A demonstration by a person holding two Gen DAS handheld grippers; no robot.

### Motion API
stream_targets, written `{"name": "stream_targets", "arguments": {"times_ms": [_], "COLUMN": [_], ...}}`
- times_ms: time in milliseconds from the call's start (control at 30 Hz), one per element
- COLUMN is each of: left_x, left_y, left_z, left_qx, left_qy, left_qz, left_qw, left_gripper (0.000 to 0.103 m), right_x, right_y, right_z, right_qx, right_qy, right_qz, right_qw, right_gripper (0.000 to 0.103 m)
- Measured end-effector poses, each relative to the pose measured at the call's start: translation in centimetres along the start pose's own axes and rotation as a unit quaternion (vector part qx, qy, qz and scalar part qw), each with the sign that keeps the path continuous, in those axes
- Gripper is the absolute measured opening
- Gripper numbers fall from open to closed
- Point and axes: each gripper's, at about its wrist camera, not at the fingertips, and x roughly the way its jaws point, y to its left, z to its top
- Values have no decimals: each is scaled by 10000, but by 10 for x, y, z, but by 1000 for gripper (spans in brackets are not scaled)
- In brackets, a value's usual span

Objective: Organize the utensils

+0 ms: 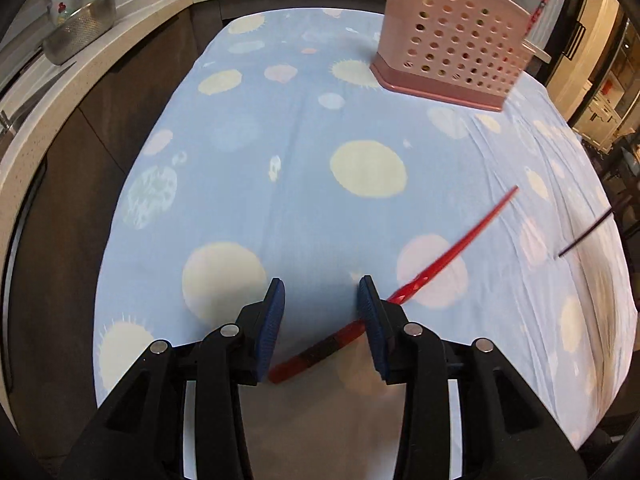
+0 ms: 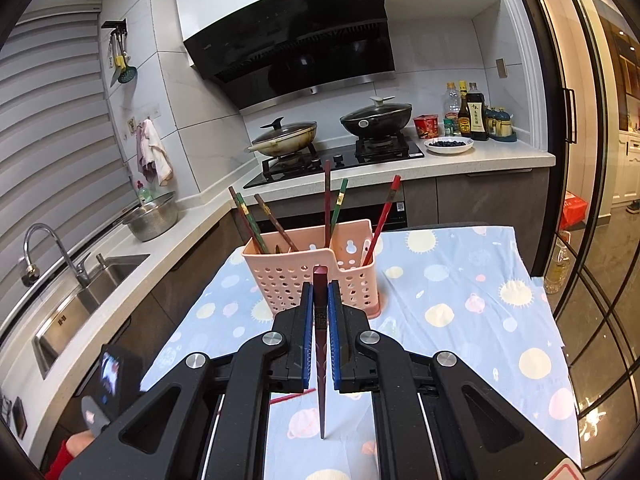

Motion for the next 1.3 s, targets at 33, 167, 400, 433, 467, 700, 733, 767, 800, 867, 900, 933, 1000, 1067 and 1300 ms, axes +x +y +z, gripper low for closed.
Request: {"name": "stream_targets", "arguments": {"times_ms": [33, 167, 400, 433, 467, 700, 733, 767, 800, 867, 900, 933, 1000, 1067, 1300], "left_x": [-5, -16, -19, -18, -18, -26, -28, -29, -30, -32, -33, -34, -36, -42, -88], "left_y": [-3, -10, -36, -37, -37, -39, -41, -44, -46, -49, -50, -51, -53, -52, -48], "left_z": [-9, -28, -48, -49, -48, -62, -65, -68, -70, -74, -75, -76, -78, -78, -47], "left_qx": [10, -101, 329, 343, 359, 530, 569, 601, 593, 538, 525, 517, 483, 456, 385], "left_qy": [2, -14, -63, -69, -68, 62, 66, 72, 88, 137, 154, 175, 216, 190, -447], "left_qz": [-42, -262, -319, -299, -294, -471, -474, -475, -493, -630, -679, -726, -778, -788, -812], "left_qw": [10000, 9996, 9989, 9989, 9989, 9975, 9972, 9970, 9970, 9965, 9962, 9959, 9956, 9957, 9949], "left_gripper": [45, 52, 52, 52, 50, 26, 24, 19, 14, 12, 10, 9, 7, 7, 7], "right_x": [-1, -6, -19, -20, -21, -23, -23, -24, -25, -24, -24, -25, -28, -29, -39], "right_y": [0, -1, -2, -2, -2, -2, -2, -2, -1, -2, -2, -2, -1, -1, 1], "right_z": [-3, -12, -19, -20, -20, -22, -21, -22, -22, -22, -22, -22, -23, -23, -13], "right_qx": [17, 69, 49, 48, 47, 47, 54, 54, 52, 44, 39, 33, 24, 27, -16], "right_qy": [13, 67, 57, 58, 58, 43, 45, 39, 36, 42, 45, 41, 39, 28, -119], "right_qz": [9, 36, 18, 19, 19, 13, 20, 20, 19, 18, 21, 18, 17, 13, 61], "right_qw": [10000, 9999, 10000, 10000, 10000, 10000, 10000, 10000, 10000, 10000, 10000, 10000, 10000, 10000, 9999], "right_gripper": [7, 7, 7, 7, 7, 7, 7, 7, 7, 7, 7, 7, 7, 7, 7]}}
